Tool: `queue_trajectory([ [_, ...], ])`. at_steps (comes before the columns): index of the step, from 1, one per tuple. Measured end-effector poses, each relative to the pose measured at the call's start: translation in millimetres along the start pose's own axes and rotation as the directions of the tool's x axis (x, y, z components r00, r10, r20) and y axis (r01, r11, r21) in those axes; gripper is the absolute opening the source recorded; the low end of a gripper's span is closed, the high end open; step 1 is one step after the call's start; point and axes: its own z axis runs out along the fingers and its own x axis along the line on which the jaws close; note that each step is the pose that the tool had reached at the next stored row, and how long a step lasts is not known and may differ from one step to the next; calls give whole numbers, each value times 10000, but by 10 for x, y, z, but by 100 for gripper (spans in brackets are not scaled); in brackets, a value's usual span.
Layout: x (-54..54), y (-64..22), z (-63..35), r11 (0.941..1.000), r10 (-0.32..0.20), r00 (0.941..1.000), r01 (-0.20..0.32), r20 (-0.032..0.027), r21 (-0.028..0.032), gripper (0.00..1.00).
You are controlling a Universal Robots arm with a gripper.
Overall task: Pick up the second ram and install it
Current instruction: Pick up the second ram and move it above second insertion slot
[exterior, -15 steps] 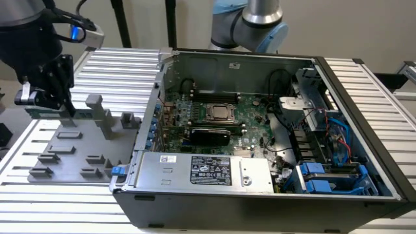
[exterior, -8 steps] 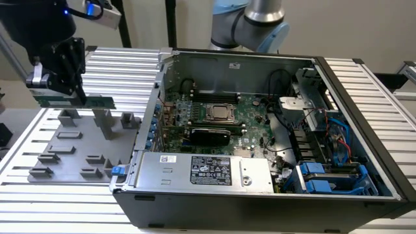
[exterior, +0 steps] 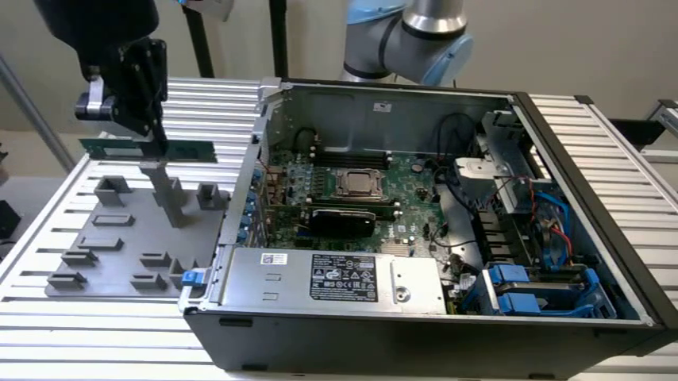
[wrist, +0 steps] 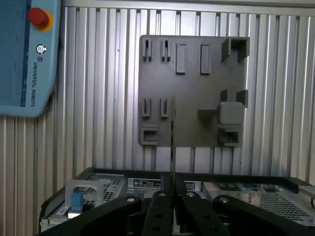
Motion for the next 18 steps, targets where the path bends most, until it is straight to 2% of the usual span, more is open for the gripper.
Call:
queue_trajectory([
  [8,2,-362,-15,10000,-1,10000,1,39,1,0],
  [18,-49,-820,-15,10000,-1,10000,1,39,0,0],
])
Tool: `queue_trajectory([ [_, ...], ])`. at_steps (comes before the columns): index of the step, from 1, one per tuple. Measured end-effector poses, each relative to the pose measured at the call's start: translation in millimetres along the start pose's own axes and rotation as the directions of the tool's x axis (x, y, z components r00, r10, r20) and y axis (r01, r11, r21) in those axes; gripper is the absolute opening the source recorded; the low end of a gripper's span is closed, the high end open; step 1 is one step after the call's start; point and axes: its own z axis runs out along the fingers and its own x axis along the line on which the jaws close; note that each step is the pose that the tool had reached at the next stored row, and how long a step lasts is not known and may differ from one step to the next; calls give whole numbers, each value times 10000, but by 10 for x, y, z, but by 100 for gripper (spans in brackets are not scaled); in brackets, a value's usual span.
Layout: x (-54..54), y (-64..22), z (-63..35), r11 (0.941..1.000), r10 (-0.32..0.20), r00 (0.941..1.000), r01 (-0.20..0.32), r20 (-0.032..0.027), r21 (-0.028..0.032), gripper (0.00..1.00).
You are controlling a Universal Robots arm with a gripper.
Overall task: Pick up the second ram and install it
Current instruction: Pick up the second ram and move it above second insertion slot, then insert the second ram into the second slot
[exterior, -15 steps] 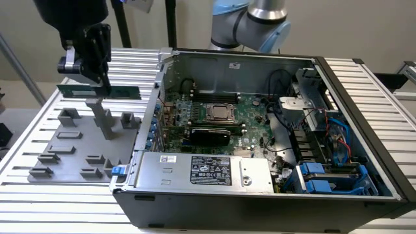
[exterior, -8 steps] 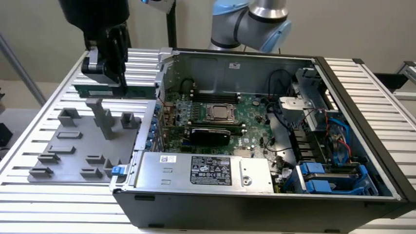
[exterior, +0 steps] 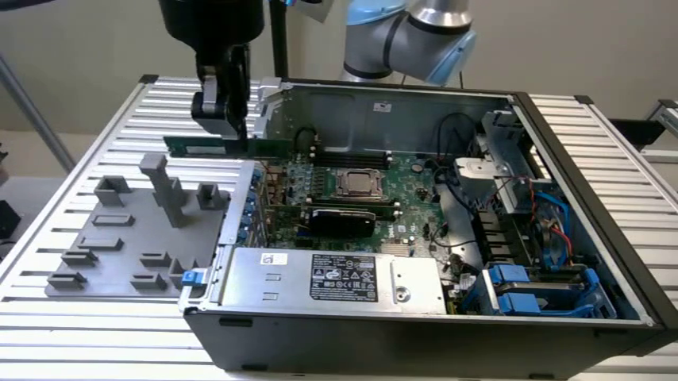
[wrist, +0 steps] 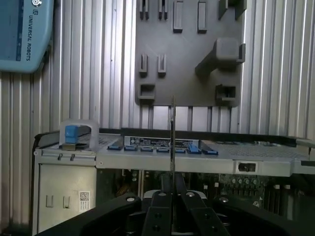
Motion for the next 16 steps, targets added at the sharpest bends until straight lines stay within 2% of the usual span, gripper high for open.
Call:
queue_trajectory([
  [8,-103,-365,37,10000,-1,10000,1,0,0,0],
  [16,-291,-706,158,10000,0,10000,0,-1,0,0],
])
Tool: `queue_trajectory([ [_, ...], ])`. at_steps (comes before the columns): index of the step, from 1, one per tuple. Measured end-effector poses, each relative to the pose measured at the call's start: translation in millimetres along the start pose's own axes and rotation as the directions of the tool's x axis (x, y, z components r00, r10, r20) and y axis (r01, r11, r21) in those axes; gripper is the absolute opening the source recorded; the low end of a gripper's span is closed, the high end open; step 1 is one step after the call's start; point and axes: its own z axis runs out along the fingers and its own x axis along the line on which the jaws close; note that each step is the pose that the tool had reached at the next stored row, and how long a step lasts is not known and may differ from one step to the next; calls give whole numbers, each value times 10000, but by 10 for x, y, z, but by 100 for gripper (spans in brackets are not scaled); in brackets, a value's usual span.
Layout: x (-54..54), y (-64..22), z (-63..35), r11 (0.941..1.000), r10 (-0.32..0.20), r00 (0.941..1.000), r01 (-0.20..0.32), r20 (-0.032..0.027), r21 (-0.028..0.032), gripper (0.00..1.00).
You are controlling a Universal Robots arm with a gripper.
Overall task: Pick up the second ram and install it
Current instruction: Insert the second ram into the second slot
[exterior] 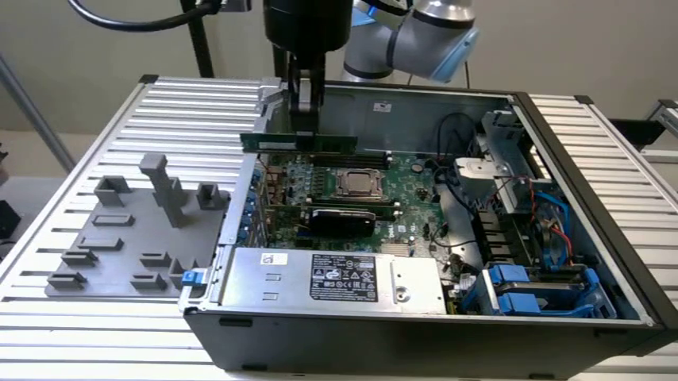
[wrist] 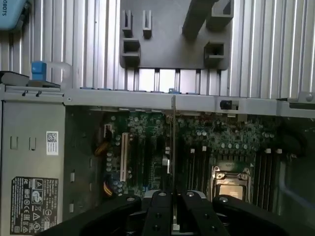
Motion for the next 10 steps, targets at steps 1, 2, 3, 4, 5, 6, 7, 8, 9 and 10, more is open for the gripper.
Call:
queue_trajectory([
  [1,-27,-41,18,10000,0,10000,0,1,0,0],
  [2,-54,-79,35,10000,0,10000,0,1,0,0],
  [3,-82,-118,53,10000,0,10000,0,2,1,0],
  [4,-112,-160,71,10000,0,10000,0,1,0,0],
  [5,-139,-198,89,10000,0,10000,0,1,0,0],
  [6,-166,-235,107,10000,0,10000,0,1,0,0],
  [7,-194,-271,124,10000,0,10000,0,2,1,0],
  [8,-222,-306,142,10000,0,10000,0,1,0,0],
  [9,-250,-336,159,10000,0,10000,0,1,0,0],
  [10,-279,-367,177,10000,0,10000,0,1,0,0],
])
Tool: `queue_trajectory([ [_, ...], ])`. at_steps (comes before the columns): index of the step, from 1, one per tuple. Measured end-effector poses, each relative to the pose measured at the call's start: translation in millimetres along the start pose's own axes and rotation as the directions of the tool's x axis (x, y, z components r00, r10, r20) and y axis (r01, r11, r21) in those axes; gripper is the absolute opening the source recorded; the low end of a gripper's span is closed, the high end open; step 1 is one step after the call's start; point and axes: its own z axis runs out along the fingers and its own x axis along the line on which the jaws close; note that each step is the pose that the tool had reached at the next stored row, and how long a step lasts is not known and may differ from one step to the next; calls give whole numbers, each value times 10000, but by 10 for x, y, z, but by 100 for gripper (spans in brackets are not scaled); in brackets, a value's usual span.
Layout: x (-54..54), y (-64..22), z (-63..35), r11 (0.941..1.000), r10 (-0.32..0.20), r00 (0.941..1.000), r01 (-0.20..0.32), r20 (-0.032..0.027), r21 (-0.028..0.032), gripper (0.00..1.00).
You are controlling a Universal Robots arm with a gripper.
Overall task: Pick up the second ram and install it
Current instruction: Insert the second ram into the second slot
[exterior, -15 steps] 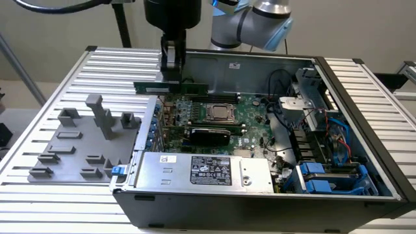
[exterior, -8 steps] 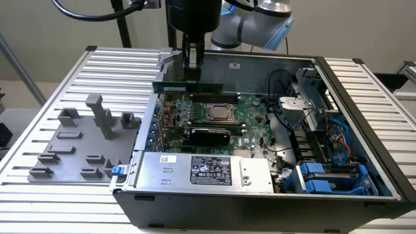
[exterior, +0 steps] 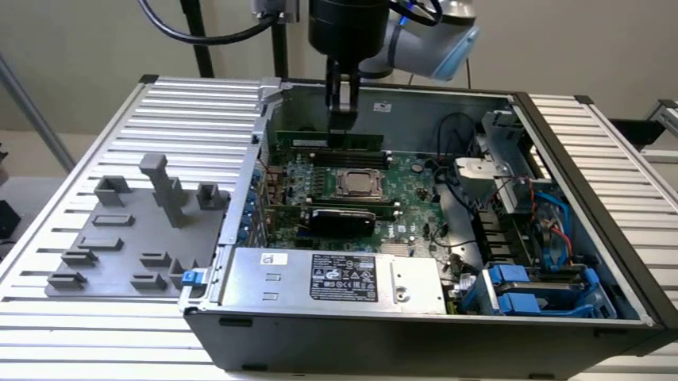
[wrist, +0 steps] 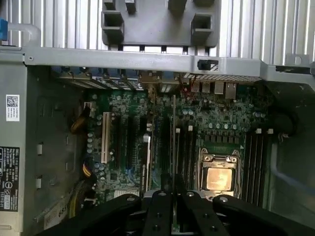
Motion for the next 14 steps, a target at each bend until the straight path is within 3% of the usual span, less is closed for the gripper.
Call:
queue_trajectory([
  [14,-418,-359,251,10000,0,10000,0,0,0,0],
])
